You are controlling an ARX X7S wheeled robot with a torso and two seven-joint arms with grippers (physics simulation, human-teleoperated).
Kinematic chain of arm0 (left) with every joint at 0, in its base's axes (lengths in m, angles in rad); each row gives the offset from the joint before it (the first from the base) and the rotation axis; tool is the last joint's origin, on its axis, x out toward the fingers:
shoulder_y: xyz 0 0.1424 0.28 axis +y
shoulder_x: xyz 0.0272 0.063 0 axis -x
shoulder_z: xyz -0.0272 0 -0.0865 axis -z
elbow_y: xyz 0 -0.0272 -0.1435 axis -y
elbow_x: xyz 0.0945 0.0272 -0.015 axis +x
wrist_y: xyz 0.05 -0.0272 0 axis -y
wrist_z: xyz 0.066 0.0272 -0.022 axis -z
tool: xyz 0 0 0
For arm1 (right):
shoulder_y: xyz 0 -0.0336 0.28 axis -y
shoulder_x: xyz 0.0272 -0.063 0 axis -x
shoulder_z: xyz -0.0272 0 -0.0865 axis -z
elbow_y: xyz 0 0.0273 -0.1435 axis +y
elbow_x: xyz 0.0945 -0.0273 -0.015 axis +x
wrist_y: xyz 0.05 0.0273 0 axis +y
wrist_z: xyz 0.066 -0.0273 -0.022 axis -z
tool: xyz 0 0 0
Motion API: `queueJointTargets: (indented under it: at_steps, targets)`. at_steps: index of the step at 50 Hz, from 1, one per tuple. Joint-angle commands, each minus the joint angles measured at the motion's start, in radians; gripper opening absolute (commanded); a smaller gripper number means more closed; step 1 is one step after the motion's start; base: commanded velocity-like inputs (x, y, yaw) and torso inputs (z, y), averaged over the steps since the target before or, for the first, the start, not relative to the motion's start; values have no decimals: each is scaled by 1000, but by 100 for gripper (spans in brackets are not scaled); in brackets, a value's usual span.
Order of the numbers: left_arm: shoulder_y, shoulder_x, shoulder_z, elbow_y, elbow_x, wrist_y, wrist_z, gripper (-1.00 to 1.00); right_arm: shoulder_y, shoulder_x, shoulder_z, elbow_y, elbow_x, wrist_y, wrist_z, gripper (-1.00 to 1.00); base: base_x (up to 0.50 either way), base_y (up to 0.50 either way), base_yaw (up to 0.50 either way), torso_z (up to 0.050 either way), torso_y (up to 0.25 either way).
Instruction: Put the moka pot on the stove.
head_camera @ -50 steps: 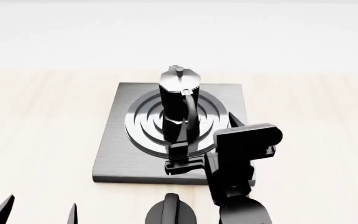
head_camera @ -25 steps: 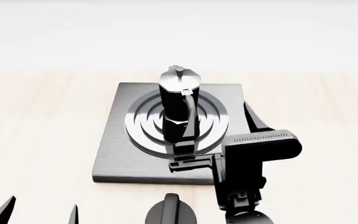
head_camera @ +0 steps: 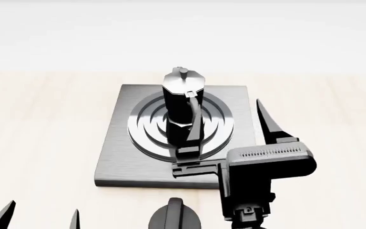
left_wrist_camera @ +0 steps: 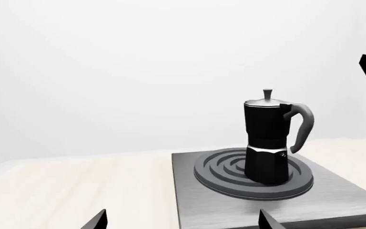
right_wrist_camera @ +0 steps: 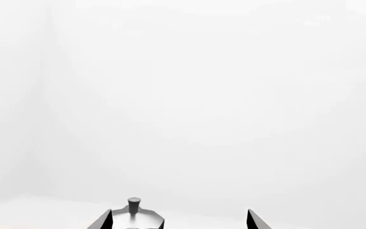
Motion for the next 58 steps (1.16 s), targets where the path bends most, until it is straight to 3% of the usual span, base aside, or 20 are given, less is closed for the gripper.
queueJointTargets:
  at_steps: [1,20,58]
  targets:
    - [1,-2,1,3,0,1,-3,100,-38,22,-6,-95,-24,0,32,100,0,0,0,0,0]
    - [-1,-6,3,10,0,-4,-8,100,-122,71,19,-293,-81,-12,119,100,0,0,0,0,0]
    - [4,-14,8,23,-5,-5,-15,100,-184,104,30,-411,-148,-55,183,100,0,0,0,0,0]
